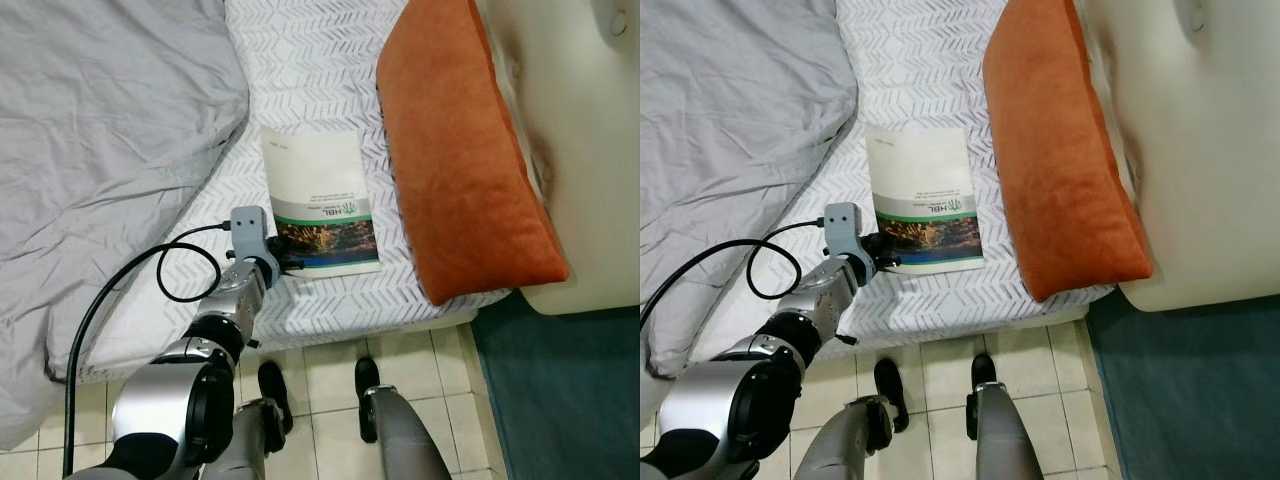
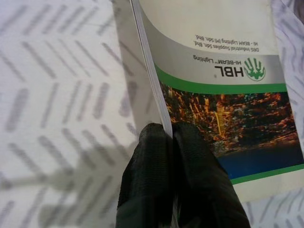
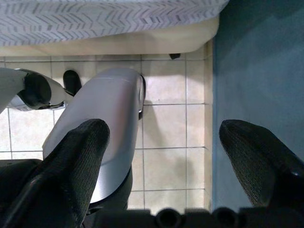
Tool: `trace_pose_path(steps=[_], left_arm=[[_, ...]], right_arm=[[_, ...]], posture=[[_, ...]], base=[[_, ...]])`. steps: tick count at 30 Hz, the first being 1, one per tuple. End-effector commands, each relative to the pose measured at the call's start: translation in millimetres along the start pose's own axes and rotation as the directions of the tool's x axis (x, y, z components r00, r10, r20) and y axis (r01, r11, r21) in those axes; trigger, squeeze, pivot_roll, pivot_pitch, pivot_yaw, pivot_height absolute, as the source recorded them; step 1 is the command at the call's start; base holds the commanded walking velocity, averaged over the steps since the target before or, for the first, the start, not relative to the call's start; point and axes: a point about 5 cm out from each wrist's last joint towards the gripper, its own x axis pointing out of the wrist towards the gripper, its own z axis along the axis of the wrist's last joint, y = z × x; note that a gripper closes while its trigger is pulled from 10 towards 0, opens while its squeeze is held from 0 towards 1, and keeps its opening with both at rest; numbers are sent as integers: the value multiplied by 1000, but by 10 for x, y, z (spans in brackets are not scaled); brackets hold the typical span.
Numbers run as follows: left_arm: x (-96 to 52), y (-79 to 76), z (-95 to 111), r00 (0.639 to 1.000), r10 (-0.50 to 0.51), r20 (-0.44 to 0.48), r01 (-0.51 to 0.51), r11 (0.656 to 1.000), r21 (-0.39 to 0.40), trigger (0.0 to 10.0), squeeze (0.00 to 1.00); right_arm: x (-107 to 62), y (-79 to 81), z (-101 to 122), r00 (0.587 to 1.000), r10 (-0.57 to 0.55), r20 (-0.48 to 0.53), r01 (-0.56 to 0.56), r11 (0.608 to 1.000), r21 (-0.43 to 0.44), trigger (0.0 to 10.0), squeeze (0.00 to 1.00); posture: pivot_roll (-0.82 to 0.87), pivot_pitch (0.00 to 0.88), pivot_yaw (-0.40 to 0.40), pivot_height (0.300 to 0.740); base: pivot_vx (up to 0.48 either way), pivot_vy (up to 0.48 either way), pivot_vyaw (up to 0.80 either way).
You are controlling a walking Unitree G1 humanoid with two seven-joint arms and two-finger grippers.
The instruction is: Clean up the room
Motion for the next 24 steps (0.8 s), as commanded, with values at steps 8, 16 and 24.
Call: trace_pose_path(steps=[8, 16, 24], left_arm=[[-29, 14, -157, 996, -36, -86, 51, 982, 183, 10000, 1000], [-42, 101, -95, 997, -38, -66, 51, 975, 215, 10000, 1000], [-191, 631, 179, 999, 6, 42, -16, 967, 254, 10000, 1000]], right_arm=[[-86, 15, -48, 998, -27, -48, 28, 1000, 4, 10000, 0], [10, 39, -67, 999, -19, -30, 19, 1000, 16, 10000, 0], [456, -8, -25, 996, -22, 90, 17, 998, 53, 10000, 0]], posture=[[-568, 626, 30, 740], [-524, 606, 35, 740], [-407, 458, 82, 740]], base=[[0, 0, 0], [0, 0, 0], [0, 0, 0]])
